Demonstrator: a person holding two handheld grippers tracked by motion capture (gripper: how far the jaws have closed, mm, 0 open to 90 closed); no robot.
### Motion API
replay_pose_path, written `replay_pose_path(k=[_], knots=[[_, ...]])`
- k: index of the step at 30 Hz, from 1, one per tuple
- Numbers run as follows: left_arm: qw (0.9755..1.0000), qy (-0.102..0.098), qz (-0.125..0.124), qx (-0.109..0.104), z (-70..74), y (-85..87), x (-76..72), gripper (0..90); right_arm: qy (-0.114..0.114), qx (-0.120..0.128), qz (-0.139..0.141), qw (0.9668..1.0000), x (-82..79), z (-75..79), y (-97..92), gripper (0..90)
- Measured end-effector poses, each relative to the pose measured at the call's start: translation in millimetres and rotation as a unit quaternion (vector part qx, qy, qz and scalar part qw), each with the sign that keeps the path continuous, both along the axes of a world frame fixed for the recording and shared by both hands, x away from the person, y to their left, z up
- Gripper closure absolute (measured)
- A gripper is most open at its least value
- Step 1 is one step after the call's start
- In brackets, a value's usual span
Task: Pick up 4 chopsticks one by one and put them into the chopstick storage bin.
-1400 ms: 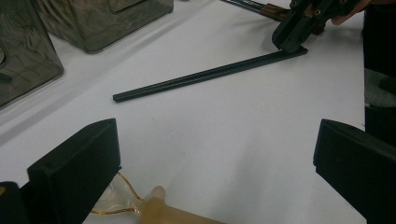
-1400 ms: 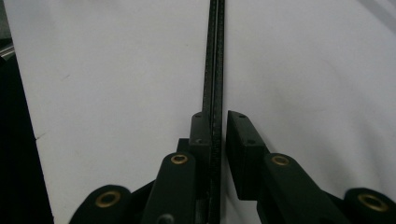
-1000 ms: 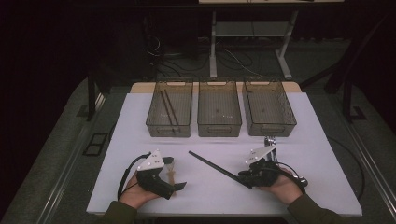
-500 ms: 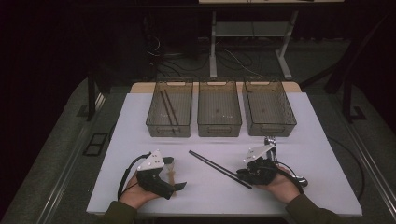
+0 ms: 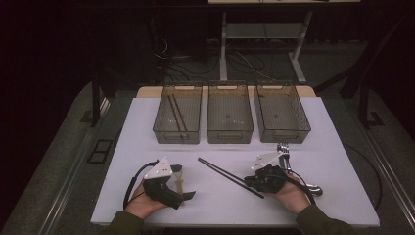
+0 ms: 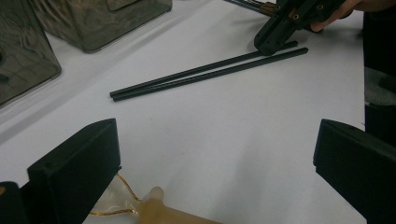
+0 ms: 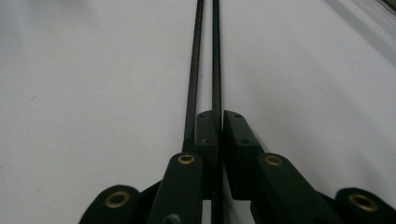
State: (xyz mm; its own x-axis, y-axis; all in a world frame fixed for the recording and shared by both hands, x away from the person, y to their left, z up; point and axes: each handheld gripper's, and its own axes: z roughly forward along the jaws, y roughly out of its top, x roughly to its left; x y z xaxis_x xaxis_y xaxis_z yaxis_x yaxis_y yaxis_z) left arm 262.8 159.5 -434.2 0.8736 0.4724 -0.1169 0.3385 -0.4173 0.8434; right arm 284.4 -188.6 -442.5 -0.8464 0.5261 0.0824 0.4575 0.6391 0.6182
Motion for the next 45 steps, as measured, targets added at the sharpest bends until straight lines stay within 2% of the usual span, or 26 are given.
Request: replay_pose_path(k=[5,13,23,35,45], knots=[[1.0000,0.000,0.000,0.000,0.1,0.0,-0.1,0.0,-0.006,0.000,-0.010,0.9999,-2.4,-0.5,0.5,84.3],[1.0000,0.000,0.000,0.000,0.2,0.0,-0.1,0.0,-0.016,-0.004,-0.001,0.9999,-3.6,-0.4,1.2,85.2],[1.0000,-0.001,-0.001,0.000,0.4,0.1,-0.2,0.0,-0.011,0.002,-0.005,0.9999,-2.2,0.4,-0.5,85.2],[1.0000,-0.001,-0.002,0.000,0.3,0.0,-0.2,0.0,-0.012,0.048,-0.024,0.9985,0.9,12.9,-14.5,85.2],[1.0000,0.000,-0.001,0.000,0.2,0.1,-0.1,0.0,-0.021,0.099,-0.030,0.9944,1.7,28.2,-26.6,85.2]])
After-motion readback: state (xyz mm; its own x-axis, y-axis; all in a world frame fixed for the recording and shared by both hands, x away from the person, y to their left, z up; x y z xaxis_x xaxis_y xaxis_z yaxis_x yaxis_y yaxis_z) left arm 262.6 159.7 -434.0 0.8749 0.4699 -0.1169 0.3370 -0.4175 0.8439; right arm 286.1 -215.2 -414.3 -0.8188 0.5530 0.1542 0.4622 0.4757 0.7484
